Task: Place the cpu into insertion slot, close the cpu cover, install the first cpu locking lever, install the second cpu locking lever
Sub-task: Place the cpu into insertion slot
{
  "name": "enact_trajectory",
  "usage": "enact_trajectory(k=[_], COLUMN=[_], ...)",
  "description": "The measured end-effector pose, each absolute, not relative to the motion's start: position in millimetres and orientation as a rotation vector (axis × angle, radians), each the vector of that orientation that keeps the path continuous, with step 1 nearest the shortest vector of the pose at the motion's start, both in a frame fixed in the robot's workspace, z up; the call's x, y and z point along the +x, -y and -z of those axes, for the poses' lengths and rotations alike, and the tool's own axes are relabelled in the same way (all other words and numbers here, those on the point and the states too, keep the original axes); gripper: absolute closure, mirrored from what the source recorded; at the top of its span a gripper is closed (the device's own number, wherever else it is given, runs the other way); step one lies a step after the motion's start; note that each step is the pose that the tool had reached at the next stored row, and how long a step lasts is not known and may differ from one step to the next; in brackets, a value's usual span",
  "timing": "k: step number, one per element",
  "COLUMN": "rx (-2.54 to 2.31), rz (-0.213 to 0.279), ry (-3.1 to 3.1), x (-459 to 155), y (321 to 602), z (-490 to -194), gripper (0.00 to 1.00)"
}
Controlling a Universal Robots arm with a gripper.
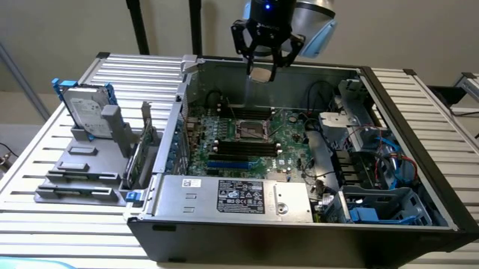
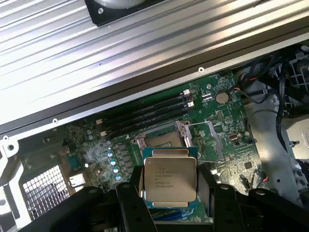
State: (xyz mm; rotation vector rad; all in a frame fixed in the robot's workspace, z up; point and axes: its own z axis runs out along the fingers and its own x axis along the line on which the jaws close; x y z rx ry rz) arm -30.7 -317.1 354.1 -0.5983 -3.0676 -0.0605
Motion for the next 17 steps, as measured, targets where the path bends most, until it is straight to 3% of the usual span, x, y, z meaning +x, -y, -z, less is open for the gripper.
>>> enact_trajectory(k=[17], rx=[-1.067], rz=[0.064], ry=[2.944], x=[-30.8], y=[317.1], z=[-350.7], gripper=[0.46])
